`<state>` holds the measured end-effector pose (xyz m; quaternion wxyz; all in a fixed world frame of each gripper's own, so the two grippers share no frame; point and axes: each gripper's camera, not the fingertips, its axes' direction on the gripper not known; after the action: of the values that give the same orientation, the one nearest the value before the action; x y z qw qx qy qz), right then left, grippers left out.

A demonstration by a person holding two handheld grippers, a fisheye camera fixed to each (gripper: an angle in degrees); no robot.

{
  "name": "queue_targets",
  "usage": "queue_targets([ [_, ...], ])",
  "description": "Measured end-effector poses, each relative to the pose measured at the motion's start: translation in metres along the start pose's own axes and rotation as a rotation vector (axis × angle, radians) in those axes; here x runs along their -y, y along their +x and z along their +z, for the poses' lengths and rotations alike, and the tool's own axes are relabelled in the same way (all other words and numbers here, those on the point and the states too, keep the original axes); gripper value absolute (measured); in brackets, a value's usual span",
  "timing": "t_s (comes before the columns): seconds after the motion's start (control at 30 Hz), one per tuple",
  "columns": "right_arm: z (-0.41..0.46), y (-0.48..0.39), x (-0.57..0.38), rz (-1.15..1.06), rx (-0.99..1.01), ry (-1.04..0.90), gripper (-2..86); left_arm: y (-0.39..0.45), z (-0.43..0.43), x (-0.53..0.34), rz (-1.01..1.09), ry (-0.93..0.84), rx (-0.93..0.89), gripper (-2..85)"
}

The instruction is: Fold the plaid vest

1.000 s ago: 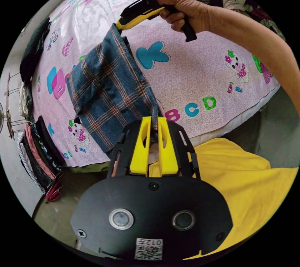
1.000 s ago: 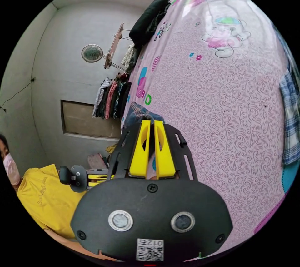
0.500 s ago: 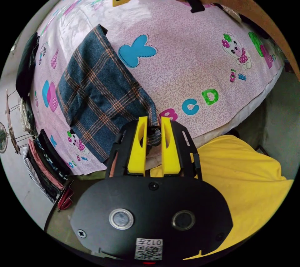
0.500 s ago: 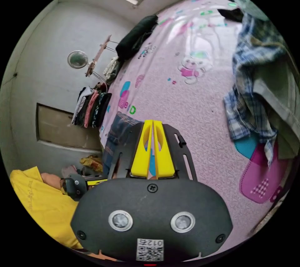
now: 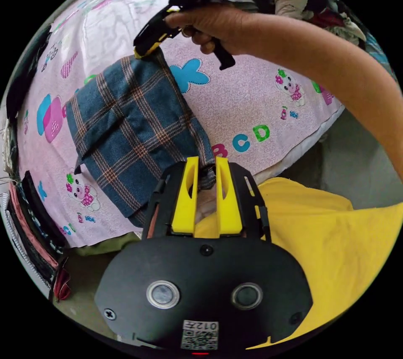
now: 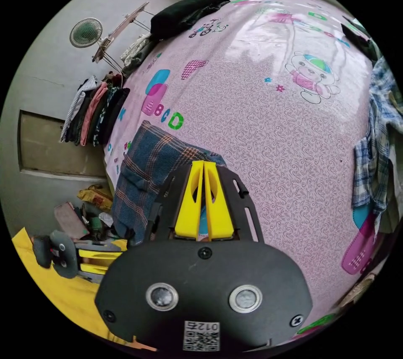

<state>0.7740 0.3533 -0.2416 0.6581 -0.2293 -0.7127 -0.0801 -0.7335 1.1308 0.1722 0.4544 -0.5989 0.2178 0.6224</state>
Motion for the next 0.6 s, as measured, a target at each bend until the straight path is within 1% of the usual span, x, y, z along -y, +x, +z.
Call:
queue_targets([
  [0.03, -0.001, -0.003, -0.002, 0.002, -0.006, 0.004, 0.0, -0.009, -0.005, -0.006, -0.009, 0.014, -0.038, 3.8],
  [0.1, -0.01, -0.008, -0.007, 0.014, -0.013, 0.034, 0.0, -0.049, -0.027, -0.031, -0.019, 0.08, -0.264, 3.2],
  [0.13, -0.017, -0.015, -0.012, 0.01, -0.024, 0.06, 0.0, -0.06, -0.032, -0.039, -0.024, 0.103, -0.326, 3.0],
  [0.2, -0.029, -0.03, -0.024, -0.019, -0.027, 0.09, 0.0, -0.107, -0.052, -0.069, -0.054, 0.217, -0.541, 2.2],
  [0.27, -0.039, -0.057, -0.05, -0.08, 0.07, 0.105, 0.1, -0.142, -0.061, -0.091, -0.088, 0.309, -0.621, 1.5],
  [0.33, -0.034, -0.079, -0.072, -0.142, 0.142, 0.054, 0.1, -0.173, -0.063, -0.108, -0.151, 0.355, -0.588, 1.0],
  [0.4, -0.02, -0.097, -0.097, -0.176, 0.15, -0.019, 0.1, -0.2, -0.058, -0.115, -0.202, 0.312, -0.443, 0.7],
  [0.43, -0.007, -0.105, -0.113, -0.185, 0.137, -0.067, 0.0, -0.204, -0.057, -0.115, -0.2, 0.299, -0.403, 0.6],
  [0.5, 0.015, -0.111, -0.134, -0.157, 0.123, -0.13, 0.0, -0.214, -0.049, -0.11, -0.171, 0.248, -0.264, 0.5],
  [0.53, 0.03, -0.112, -0.146, -0.131, 0.127, -0.166, 0.0, -0.215, -0.045, -0.108, -0.158, 0.226, -0.232, 0.5],
  [0.6, 0.046, -0.112, -0.16, -0.115, 0.055, -0.174, -0.1, -0.222, -0.02, -0.102, -0.136, 0.098, -0.097, 0.4],
])
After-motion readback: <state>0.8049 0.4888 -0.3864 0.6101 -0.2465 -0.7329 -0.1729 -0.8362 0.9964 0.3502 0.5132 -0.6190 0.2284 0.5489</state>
